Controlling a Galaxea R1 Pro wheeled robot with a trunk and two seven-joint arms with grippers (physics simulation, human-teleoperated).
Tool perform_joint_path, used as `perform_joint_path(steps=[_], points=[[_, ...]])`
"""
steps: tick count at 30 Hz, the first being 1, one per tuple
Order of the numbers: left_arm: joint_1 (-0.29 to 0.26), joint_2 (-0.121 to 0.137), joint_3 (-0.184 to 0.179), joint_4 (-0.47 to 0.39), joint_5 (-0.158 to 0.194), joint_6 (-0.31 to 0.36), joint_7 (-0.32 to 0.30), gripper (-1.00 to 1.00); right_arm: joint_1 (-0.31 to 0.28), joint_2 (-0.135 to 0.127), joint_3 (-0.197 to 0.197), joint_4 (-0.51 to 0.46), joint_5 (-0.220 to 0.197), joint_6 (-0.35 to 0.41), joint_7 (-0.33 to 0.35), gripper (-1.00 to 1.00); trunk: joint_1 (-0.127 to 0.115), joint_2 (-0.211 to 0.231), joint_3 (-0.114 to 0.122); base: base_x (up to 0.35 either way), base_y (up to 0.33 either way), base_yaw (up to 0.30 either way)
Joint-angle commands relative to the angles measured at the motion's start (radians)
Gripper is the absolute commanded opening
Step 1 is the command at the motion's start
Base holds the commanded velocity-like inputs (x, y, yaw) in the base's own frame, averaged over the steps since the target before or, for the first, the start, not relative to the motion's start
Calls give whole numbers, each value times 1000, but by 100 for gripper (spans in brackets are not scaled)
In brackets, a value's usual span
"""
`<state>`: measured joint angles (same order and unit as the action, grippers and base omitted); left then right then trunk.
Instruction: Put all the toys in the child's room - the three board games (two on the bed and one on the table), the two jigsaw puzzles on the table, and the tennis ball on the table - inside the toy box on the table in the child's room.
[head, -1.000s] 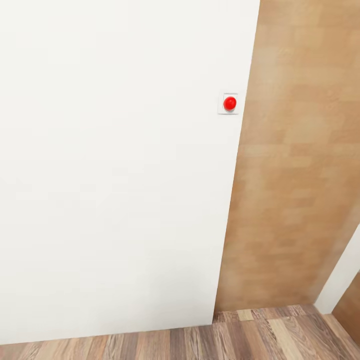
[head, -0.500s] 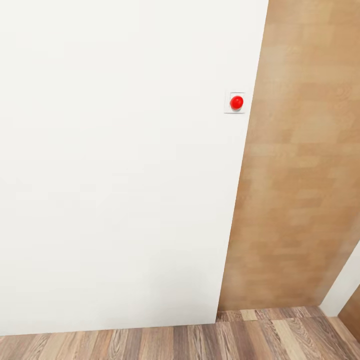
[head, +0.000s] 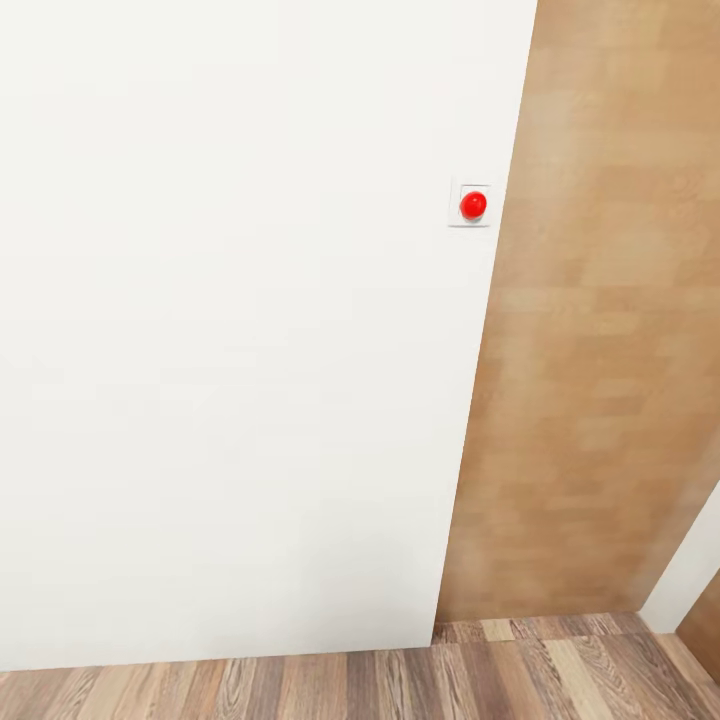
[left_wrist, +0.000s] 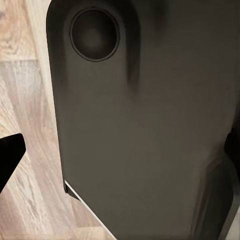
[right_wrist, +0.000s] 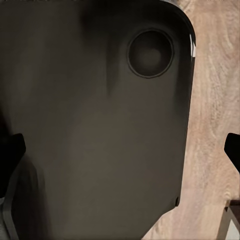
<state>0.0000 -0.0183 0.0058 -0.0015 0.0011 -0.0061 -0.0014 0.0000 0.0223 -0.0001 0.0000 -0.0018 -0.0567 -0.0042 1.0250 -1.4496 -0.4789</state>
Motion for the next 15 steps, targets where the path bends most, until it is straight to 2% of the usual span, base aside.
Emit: perform_joint_path(steps=[1,6,15], points=[[0,0,1,0,0,-1,0,100,0,0,0,0,-1,-3,0,100,0,0,-1,0,0,0],[0,-1,-1,0,-2,0,0,100,0,1,4,0,9,-1,0,100,-15,28,11,0,0,120],[0,-1,-3,0,-6,-1,0,100,0,1,4,0,11,0,0,100,-50,91,36,0,0,237]])
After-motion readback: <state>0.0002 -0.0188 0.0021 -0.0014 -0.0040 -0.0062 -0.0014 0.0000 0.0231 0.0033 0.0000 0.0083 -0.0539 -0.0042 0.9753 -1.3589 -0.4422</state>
